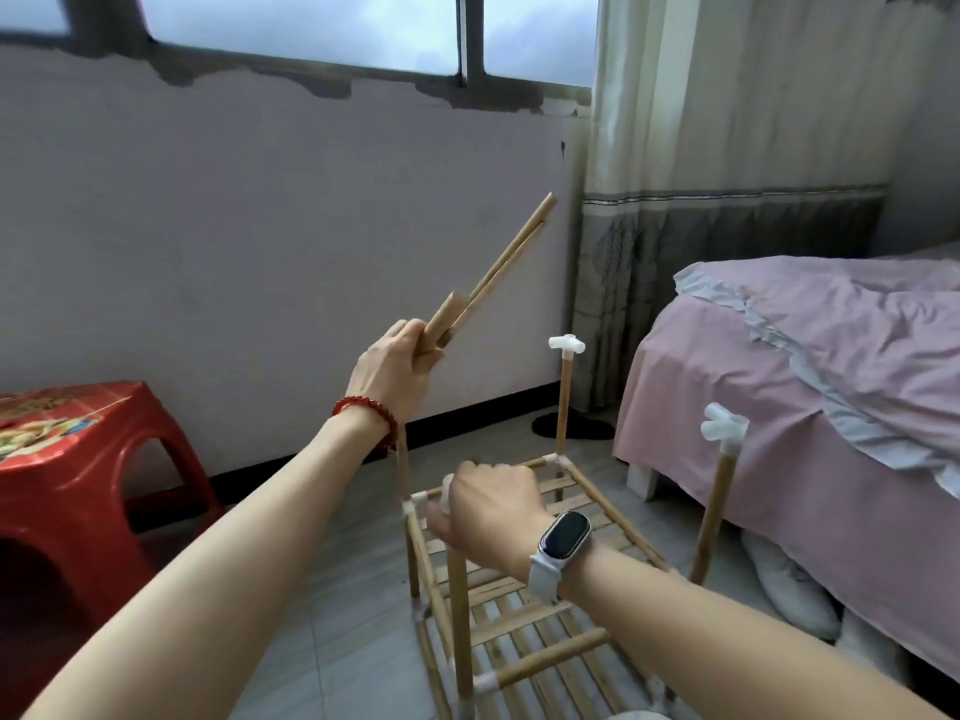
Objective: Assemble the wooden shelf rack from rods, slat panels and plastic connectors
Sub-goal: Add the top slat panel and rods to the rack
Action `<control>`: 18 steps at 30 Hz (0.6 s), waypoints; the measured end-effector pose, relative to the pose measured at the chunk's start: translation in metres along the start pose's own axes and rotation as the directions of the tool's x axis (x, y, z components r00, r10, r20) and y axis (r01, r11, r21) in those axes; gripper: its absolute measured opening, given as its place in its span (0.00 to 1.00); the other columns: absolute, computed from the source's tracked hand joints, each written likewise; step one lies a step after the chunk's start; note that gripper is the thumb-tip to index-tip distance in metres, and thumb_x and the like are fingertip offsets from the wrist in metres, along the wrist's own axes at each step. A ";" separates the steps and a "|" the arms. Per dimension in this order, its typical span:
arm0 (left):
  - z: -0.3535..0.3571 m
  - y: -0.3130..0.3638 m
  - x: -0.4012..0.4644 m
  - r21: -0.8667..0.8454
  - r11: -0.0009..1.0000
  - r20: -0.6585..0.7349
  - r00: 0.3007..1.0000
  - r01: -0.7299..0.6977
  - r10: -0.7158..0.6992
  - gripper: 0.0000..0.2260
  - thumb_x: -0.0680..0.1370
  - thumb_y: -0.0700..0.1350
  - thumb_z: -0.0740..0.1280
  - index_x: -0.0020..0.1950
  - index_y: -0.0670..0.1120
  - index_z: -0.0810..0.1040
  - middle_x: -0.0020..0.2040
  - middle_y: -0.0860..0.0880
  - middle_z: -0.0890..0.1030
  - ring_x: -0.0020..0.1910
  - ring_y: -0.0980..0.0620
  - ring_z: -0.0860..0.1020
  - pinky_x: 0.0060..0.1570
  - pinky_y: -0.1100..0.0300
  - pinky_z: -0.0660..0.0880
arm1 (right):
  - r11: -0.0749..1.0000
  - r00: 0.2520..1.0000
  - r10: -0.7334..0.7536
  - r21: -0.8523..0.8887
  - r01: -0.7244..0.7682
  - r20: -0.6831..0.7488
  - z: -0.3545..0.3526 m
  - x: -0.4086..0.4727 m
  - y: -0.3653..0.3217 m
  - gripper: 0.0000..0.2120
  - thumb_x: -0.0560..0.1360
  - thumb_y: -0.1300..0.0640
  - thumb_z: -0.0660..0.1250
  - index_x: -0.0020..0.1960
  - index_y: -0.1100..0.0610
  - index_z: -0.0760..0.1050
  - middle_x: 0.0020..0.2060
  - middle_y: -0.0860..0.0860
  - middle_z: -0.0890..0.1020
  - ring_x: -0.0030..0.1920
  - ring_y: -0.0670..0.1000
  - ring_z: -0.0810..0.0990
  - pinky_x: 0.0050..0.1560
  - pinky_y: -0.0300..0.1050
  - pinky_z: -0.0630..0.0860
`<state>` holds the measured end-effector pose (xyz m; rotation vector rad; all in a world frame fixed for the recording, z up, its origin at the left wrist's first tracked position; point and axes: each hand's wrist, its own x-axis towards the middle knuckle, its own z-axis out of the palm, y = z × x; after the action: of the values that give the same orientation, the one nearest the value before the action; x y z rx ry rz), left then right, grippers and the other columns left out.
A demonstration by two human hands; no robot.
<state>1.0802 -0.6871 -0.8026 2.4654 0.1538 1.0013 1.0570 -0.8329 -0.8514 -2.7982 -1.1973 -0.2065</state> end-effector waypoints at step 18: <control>-0.043 0.036 -0.060 -0.288 0.955 -0.008 0.998 -0.065 0.066 0.05 0.79 0.43 0.62 0.44 0.48 0.71 0.38 0.56 0.70 0.35 0.56 0.69 0.38 0.63 0.67 | 0.996 0.973 -0.085 0.013 0.084 0.216 -0.019 -0.032 0.130 0.13 0.80 0.50 0.55 0.60 0.56 0.67 0.51 0.48 0.69 0.55 0.49 0.67 0.59 0.48 0.69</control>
<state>1.0046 -0.7188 -0.7962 2.2166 -0.0714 0.9741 1.1274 -0.9480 -0.8415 -2.8272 -1.3605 0.0991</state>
